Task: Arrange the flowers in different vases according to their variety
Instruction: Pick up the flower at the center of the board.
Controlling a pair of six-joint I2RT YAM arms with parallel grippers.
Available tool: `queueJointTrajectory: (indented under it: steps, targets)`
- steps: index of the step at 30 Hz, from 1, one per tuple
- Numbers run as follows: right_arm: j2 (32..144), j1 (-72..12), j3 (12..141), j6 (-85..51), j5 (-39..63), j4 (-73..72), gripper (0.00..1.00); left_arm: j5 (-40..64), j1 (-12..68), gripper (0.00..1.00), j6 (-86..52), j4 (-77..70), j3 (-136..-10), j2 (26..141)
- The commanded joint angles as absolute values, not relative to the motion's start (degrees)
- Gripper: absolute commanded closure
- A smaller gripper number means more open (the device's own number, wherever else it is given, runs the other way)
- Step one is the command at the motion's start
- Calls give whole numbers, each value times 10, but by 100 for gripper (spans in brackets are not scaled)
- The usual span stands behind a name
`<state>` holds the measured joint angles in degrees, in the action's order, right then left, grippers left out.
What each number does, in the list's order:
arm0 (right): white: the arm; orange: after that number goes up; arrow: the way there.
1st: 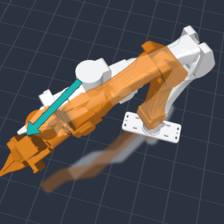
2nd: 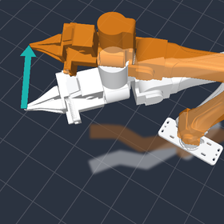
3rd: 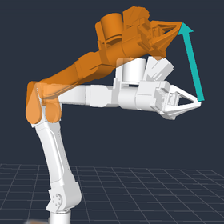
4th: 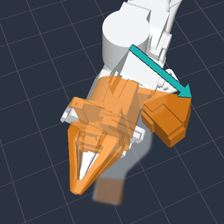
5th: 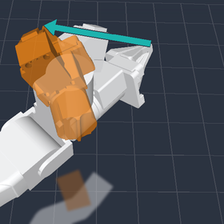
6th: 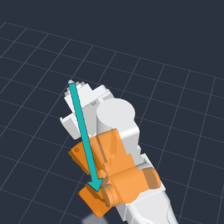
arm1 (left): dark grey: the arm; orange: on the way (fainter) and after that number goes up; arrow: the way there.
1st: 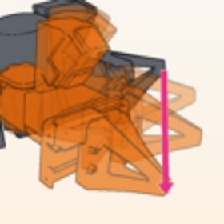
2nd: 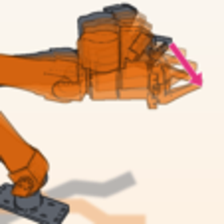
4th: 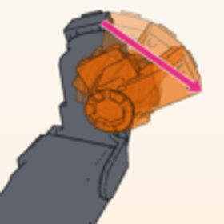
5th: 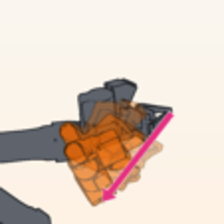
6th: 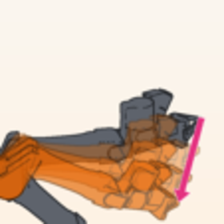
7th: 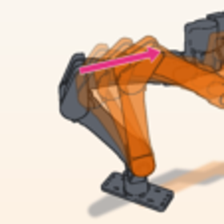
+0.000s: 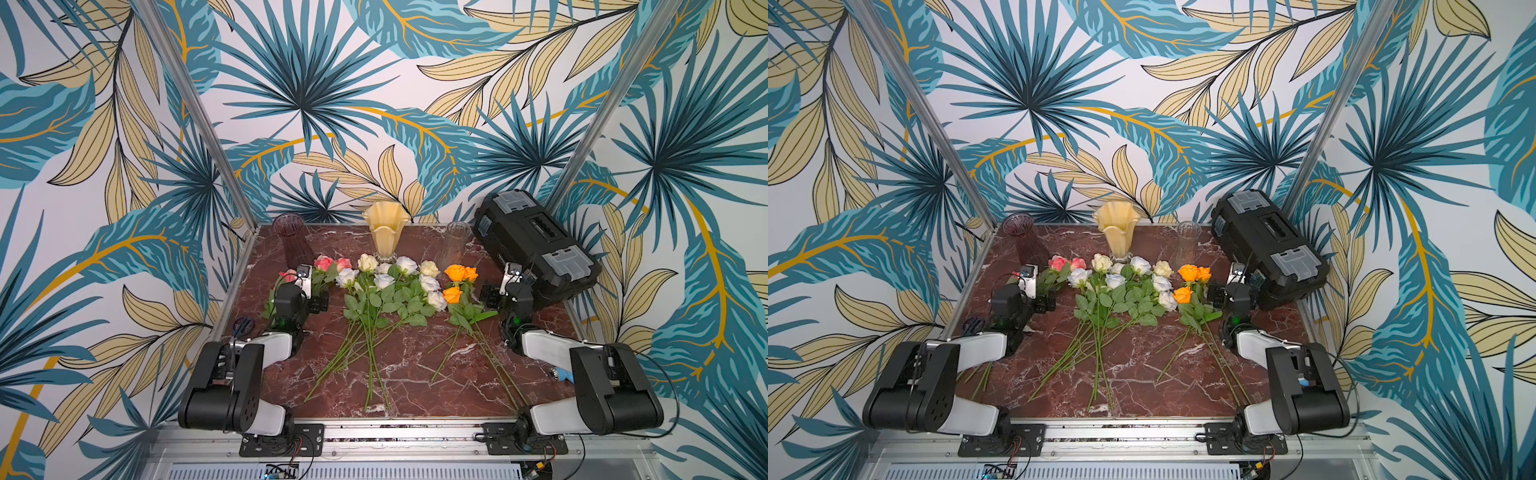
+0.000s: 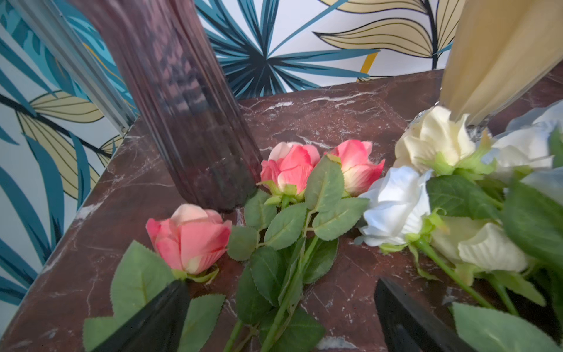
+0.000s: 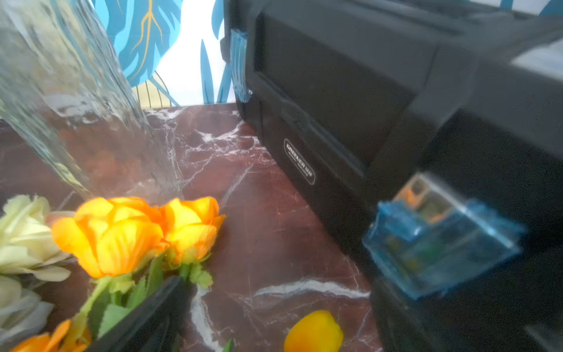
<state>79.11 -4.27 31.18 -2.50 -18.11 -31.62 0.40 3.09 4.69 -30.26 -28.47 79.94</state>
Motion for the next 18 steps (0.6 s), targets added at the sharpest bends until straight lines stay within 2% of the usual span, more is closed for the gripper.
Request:
queueJointTrajectory:
  steps: [1, 5, 9, 14, 18]
  targets:
    - [711, -46, 367, -27, -177, -139, 0, 32, 40, 0, 55, -173, -324, 717]
    - [642, -47, 388, -63, -155, -34, 1, 10, 57, 0, 25, -79, -327, 646]
    - [621, -65, 445, -101, -106, 145, 1, 10, 75, 0, 12, 23, -351, 598]
    - [568, -116, 459, -149, -77, 292, 0, 69, 80, 0, 3, 155, -409, 575]
    - [536, -175, 458, -195, -104, 405, 1, 103, 81, 0, -1, 226, -433, 564]
